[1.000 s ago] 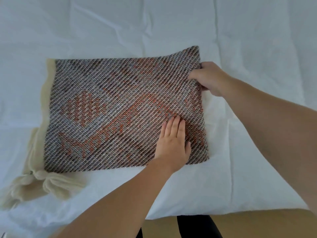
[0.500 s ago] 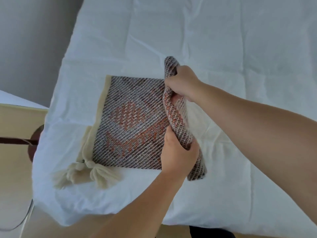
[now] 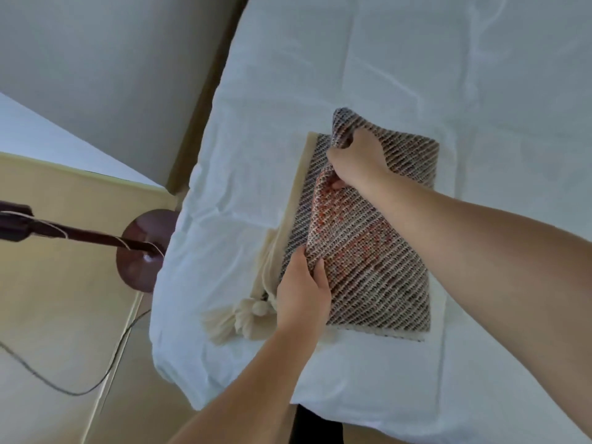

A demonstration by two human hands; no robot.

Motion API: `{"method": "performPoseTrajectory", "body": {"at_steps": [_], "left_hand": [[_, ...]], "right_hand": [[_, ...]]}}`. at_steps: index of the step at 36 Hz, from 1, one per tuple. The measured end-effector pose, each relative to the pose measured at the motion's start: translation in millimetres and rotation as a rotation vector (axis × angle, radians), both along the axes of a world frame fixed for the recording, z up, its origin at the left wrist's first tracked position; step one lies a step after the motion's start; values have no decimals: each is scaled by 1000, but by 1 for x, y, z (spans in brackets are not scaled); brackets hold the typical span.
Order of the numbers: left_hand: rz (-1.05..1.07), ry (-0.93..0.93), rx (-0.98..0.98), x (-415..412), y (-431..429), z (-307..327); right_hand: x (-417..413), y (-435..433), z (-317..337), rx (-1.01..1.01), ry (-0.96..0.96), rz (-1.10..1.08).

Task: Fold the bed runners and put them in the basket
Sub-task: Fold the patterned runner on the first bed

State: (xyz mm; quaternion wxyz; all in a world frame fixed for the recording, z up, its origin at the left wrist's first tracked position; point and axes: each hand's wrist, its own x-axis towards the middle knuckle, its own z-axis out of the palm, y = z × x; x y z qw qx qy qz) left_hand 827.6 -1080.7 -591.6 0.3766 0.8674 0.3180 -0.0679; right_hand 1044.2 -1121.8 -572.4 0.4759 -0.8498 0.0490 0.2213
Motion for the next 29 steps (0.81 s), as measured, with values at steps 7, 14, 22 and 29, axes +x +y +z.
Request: {"method": "performPoseTrajectory", "body": {"at_steps": [7, 14, 22, 29], "left_hand": [[-42, 41, -1, 3, 57, -20], [-141, 125, 53, 10, 76, -48], [-308, 0, 385, 33, 69, -62], [-583, -31, 483, 120, 70, -80]], "right_hand": [[4, 51, -25, -75, -1, -12], [6, 63, -51, -125, 71, -44], [11, 42, -58, -470, -572, 295], [22, -20, -84, -813, -460, 606]]}}
